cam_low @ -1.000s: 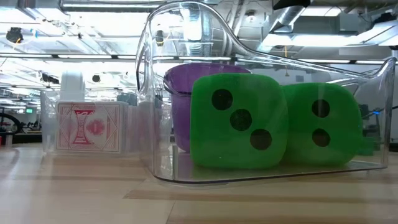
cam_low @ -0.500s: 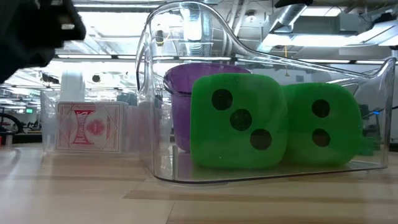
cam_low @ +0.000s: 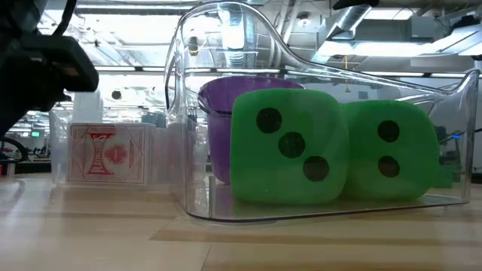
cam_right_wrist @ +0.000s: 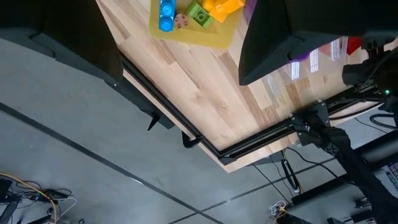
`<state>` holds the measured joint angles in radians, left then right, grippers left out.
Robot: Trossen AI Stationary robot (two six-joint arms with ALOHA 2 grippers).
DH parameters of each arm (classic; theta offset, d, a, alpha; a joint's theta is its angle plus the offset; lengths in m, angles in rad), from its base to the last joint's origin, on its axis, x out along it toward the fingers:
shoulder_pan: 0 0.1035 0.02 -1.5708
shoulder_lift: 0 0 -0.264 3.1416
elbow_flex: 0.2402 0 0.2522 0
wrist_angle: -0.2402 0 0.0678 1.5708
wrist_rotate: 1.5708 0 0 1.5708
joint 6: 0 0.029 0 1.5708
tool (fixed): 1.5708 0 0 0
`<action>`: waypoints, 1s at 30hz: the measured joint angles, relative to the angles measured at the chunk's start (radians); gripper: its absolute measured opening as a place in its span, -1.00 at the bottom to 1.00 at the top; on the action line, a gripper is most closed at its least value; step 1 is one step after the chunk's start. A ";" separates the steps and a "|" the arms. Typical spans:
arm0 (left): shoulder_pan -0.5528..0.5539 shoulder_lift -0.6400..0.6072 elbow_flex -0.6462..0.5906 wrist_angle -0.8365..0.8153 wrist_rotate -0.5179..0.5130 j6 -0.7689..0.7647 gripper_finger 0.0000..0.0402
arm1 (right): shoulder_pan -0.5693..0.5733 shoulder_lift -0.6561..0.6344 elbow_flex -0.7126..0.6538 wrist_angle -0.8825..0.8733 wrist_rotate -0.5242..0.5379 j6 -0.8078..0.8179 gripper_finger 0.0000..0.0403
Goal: Pick & Place Toys
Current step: Put the red game piece into the yellow bin
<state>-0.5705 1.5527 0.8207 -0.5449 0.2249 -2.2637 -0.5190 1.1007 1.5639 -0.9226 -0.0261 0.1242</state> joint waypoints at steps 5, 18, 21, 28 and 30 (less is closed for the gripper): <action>0.000 0.029 0.000 0.001 0.000 0.000 0.50 | 0.000 0.000 0.000 0.000 0.000 0.000 0.55; 0.000 0.033 0.000 -0.007 -0.034 0.006 0.50 | 0.000 0.000 0.000 0.000 0.000 0.000 0.55; 0.000 0.033 0.000 -0.007 -0.034 0.007 0.47 | 0.000 0.000 0.000 0.000 0.000 0.000 0.55; -0.001 0.033 0.000 0.004 -0.035 0.007 0.15 | 0.000 0.000 0.000 0.000 0.000 0.000 0.55; -0.001 0.033 0.000 0.003 -0.036 0.007 0.03 | 0.000 0.000 0.000 0.000 0.000 0.000 0.55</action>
<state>-0.5716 1.5856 0.8209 -0.5415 0.1890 -2.2564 -0.5186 1.1007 1.5639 -0.9222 -0.0262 0.1246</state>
